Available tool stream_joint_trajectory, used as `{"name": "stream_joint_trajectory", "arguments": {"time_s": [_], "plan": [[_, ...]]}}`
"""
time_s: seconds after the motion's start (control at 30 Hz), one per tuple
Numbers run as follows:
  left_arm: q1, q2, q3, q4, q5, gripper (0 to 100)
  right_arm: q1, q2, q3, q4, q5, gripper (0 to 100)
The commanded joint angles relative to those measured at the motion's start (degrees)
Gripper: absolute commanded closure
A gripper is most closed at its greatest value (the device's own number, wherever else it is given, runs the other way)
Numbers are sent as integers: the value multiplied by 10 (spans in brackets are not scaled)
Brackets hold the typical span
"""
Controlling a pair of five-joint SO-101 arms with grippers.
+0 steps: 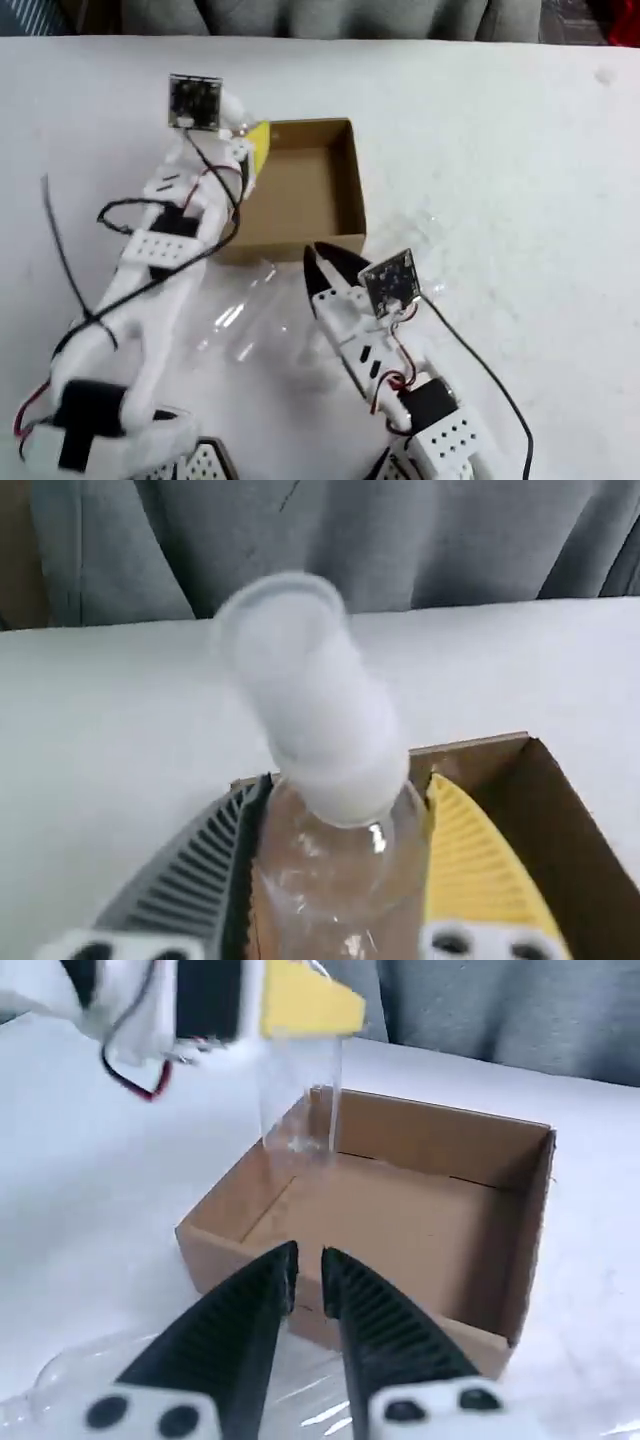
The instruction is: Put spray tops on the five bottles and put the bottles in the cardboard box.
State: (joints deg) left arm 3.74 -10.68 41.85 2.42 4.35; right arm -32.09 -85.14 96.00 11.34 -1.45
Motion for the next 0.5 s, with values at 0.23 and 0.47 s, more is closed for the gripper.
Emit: {"name": "stream_joint_trajectory", "arguments": {"time_s": [0.23, 0.47], "plan": [[-7, 135, -95, -124, -4, 979, 7, -6, -11, -4, 7, 984], [-22, 199, -138, -124, -4, 978, 7, -6, -11, -4, 7, 984]]}}
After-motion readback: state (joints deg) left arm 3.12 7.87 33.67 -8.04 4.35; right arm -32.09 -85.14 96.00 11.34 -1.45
